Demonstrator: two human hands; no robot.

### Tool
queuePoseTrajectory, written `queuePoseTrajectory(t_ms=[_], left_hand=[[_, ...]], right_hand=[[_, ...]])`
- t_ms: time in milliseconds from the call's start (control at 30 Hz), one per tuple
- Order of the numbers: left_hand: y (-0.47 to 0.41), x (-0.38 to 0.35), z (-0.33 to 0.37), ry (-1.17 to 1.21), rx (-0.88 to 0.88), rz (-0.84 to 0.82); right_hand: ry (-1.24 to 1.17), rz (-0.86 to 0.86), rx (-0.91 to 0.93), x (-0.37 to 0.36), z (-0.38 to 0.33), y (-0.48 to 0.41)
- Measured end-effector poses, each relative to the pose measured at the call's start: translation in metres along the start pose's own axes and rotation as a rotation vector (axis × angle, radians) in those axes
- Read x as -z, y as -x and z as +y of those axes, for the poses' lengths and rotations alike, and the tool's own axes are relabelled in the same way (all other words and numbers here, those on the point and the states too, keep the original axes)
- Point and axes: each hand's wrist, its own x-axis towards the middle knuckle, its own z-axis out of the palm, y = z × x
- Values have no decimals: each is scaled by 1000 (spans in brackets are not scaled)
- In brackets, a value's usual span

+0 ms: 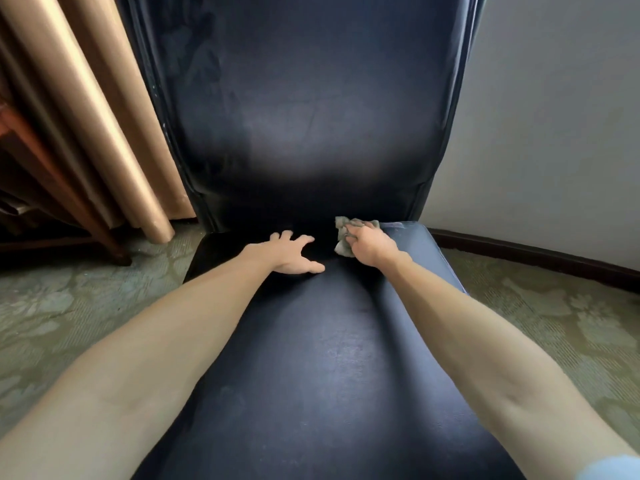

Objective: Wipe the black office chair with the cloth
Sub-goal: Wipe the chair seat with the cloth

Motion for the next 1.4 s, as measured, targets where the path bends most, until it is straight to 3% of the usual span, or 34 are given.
queuePoseTrajectory(t_ms=[300, 500, 633, 1067, 1400], left_hand=[[-6, 1, 1, 22, 3, -17], [-7, 3, 4, -15, 10, -23], [-9, 1, 5, 0, 14, -26], [-13, -6, -3, 37, -29, -8], [-15, -3, -2, 26, -33, 20]], right_hand=[[133, 187, -178, 16, 54, 10], [139, 147, 16, -1, 5, -1], [88, 120, 29, 8, 9, 6], [-23, 221, -292, 16, 78, 20], [-60, 168, -233, 12, 61, 17]])
